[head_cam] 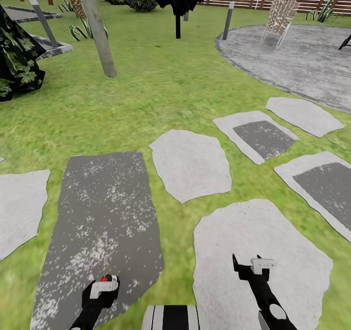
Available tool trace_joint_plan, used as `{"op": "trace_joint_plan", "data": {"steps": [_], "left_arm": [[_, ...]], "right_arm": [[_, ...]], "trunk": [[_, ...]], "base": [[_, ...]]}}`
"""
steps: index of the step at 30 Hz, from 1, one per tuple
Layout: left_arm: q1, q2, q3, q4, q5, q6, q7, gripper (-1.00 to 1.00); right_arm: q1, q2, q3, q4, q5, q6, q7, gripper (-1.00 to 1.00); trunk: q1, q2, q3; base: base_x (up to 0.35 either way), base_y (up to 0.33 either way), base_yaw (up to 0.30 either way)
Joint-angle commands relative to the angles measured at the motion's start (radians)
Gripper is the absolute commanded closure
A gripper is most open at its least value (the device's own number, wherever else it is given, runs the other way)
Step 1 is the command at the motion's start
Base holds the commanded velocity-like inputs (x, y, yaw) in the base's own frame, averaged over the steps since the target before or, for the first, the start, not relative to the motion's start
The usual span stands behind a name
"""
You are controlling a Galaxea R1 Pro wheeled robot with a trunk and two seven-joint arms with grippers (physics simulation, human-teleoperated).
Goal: In the garden, pick up the pesticide atomizer on the floor and spray pesticide onto both trees until each tree trunk is fully covered.
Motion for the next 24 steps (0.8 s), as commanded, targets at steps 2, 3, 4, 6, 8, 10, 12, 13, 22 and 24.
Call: {"op": "trace_joint_plan", "data": {"steps": [2, 3, 4, 6, 8, 10, 12, 13, 22, 24], "left_arm": [[-0.001, 0.0, 0.0, 0.001, 0.002, 0.0, 0.0, -1.0], [-0.001, 0.0, 0.0, 0.001, 0.002, 0.0, 0.0, -1.0], [-0.001, 0.0, 0.0, 0.001, 0.002, 0.0, 0.0, -1.0], [-0.001, 0.0, 0.0, 0.001, 0.002, -0.001, 0.0, -1.0], [-0.001, 0.0, 0.0, 0.0, 0.003, -0.001, 0.0, -1.0], [-0.001, 0.0, 0.0, 0.001, 0.003, -0.001, 0.001, -1.0], [-0.001, 0.0, 0.0, 0.0, 0.003, -0.001, 0.002, -1.0], [-0.001, 0.0, 0.0, 0.0, 0.004, -0.001, 0.002, -1.0], [-0.002, 0.001, 0.001, -0.001, 0.006, 0.0, 0.003, 1.0], [-0.002, 0.0, 0.001, 0.0, 0.006, 0.0, 0.003, 1.0]], "right_arm": [[0.0, 0.0, 0.0, 0.001, 0.0, 0.0, 0.0, -1.0], [0.0, 0.0, 0.0, 0.001, 0.0, 0.0, 0.0, -1.0], [0.0, 0.0, 0.0, 0.001, 0.0, 0.0, 0.0, -1.0], [0.0, 0.0, 0.0, 0.001, 0.0, 0.0, 0.0, -1.0], [0.0, 0.0, 0.0, 0.001, 0.0, 0.0, 0.0, -1.0], [0.0, 0.0, 0.0, 0.001, 0.0, 0.0, 0.0, -1.0], [0.0, 0.0, 0.0, 0.001, 0.0, 0.0, 0.0, -1.0], [0.0, 0.0, 0.001, 0.001, 0.0, 0.0, 0.0, -1.0], [0.0, 0.0, 0.001, 0.001, 0.0, 0.0, 0.0, -1.0], [0.0, 0.0, 0.001, 0.001, 0.0, 0.0, 0.0, -1.0]], "trunk": [[0.0, 0.0, 0.0], [0.0, 0.0, 0.0], [0.0, 0.0, 0.0], [0.0, 0.0, 0.0], [0.0, 0.0, 0.0], [0.0, 0.0, 0.0], [0.0, 0.0, 0.0], [0.0, 0.0, 0.0], [0.0, 0.0, 0.0], [0.0, 0.0, 0.0]], "base": [[0.076, 0.0, 0.0], [0.057, 0.0, 0.0], [0.029, 0.0, 0.0], [0.017, 0.0, 0.0], [0.008, 0.0, 0.0], [0.002, 0.0, 0.0], [0.0, 0.0, 0.0], [0.0, 0.0, 0.0], [0.0, 0.0, 0.0], [0.0, 0.0, 0.0]]}}
